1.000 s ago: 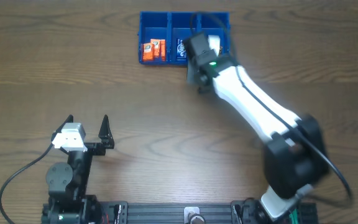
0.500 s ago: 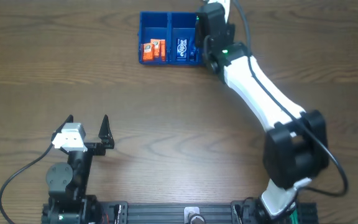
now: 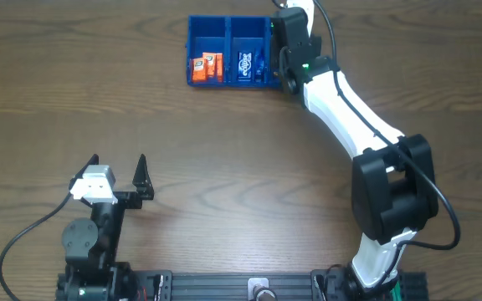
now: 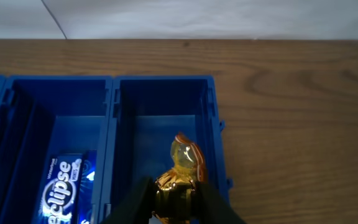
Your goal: Sort Candies Into Trays
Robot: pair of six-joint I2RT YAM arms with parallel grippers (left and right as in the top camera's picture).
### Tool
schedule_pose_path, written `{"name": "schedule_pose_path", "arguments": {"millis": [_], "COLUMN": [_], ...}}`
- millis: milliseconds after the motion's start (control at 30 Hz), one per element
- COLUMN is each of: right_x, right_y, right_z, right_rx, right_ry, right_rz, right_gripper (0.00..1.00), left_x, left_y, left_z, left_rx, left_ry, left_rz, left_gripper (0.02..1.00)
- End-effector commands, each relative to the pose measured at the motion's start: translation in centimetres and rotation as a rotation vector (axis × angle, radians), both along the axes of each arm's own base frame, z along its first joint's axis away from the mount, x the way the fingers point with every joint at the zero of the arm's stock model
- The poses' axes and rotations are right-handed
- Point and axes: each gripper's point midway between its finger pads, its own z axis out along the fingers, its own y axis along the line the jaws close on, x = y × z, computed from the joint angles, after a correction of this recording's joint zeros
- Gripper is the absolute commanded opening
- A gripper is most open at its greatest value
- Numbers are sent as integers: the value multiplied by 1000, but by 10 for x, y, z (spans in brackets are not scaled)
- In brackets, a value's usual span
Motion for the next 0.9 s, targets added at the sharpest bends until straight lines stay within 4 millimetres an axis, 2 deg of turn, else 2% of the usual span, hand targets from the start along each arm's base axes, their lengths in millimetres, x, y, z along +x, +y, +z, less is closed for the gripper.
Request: {"name": "schedule_pose_path", "arguments": {"millis": [33, 100, 133, 367, 467, 567, 600, 633, 733, 800, 900], "right_x": [0, 0, -1, -7, -15, -26, -34, -50, -82, -106, -141], "right_y": [0, 2, 3, 1, -8, -24, -34, -50, -72, -86, -104], "right_z": [5, 5, 5, 10, 34, 69, 85, 109, 138, 145, 136], "right_rx": [-8, -8, -8, -32, -32, -49, -52, -50, -22, 1, 44], "right_ry": [-11, -11, -11, -4, -22, -47, -64, -106, -183, -215, -229], "right_rz": [2, 5, 8, -5, -8, 28, 21, 6, -18, -17, -10], "right_gripper": [739, 958, 1000, 1000, 1000, 1000, 1000, 1000, 1000, 1000, 998], "left_x": [0, 0, 0, 0, 0, 0, 0, 0, 0, 0, 0], "left_y": [-2, -2, -2, -2, -2, -2, -2, -2, -2, -2, -2], "left_z": [-17, -17, -17, -17, -17, -17, -17, -17, -17, -17, -17], "left_rx": [-8, -8, -8, -8, -8, -8, -8, -8, -8, -8, -8], "left_ry": [43, 43, 43, 43, 43, 43, 43, 43, 43, 43, 43], "left_rz": [-15, -15, -15, -15, -15, -15, -15, -15, -15, -15, -15], "left_gripper": [998, 998, 998, 998, 998, 996, 998, 998, 998, 998, 998]}}
